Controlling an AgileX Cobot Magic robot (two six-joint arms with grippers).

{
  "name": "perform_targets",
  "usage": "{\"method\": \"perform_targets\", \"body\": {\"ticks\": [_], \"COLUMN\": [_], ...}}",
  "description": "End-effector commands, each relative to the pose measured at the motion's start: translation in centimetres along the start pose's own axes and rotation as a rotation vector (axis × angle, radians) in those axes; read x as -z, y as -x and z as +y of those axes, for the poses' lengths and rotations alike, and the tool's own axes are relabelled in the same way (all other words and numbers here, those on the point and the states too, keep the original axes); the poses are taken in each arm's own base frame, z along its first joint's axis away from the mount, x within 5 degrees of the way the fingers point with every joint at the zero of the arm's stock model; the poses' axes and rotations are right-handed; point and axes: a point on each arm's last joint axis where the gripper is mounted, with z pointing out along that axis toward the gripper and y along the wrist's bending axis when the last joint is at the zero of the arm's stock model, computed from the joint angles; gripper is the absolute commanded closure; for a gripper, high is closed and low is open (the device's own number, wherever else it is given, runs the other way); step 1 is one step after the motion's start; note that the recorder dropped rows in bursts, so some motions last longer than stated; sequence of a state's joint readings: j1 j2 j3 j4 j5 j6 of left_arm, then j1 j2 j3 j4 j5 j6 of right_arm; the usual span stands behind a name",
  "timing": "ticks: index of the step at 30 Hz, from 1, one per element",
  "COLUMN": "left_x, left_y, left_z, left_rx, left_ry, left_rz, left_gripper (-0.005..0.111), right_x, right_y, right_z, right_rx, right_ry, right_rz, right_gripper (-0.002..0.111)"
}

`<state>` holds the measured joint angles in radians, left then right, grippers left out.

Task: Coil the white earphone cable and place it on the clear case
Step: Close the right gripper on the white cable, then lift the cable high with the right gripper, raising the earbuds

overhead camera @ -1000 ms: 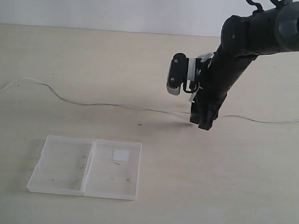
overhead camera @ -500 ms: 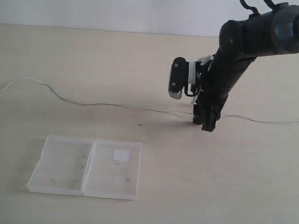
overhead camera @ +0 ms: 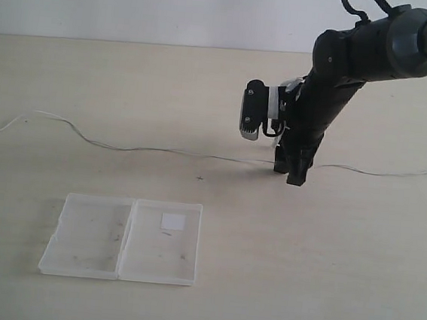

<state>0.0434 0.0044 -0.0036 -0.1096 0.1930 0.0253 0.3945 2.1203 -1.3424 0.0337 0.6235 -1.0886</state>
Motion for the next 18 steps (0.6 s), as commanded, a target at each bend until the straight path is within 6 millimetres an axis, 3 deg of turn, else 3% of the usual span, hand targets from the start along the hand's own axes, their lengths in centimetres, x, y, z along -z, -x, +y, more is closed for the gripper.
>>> {"method": "perform_targets", "body": {"ticks": [1,4,10,15,18], "left_x": [0.0,0.0,0.0,0.0,0.0], "left_y": [0.0,0.0,0.0,0.0,0.0], "left_z": [0.0,0.0,0.0,0.0,0.0], "left_rx": [-0.001,-0.001,-0.001,-0.001,-0.001], "left_ry": [-0.004,-0.004,-0.004,-0.004,-0.004], "left_rz": [-0.007,-0.007,-0.007,-0.007,-0.007], "left_gripper": [0.107,0.107,0.107,0.107,0.107], "right_x": [-0.3,-0.3,-0.3,0.1,1.9], "right_y": [0.1,0.2,0.2,0.2,0.4], "right_z": [-0.1,-0.3,-0.4,-0.4,-0.6], "right_rx": [0.032,0.037,0.099,0.028,-0.047], "right_ry": [-0.008,-0.031,-0.04,-0.04,-0.055], "right_rz": [-0.003,-0.015,-0.017,-0.018,-0.029], "right_gripper": [0.062,0.072,0.108,0.108,0.108]}}
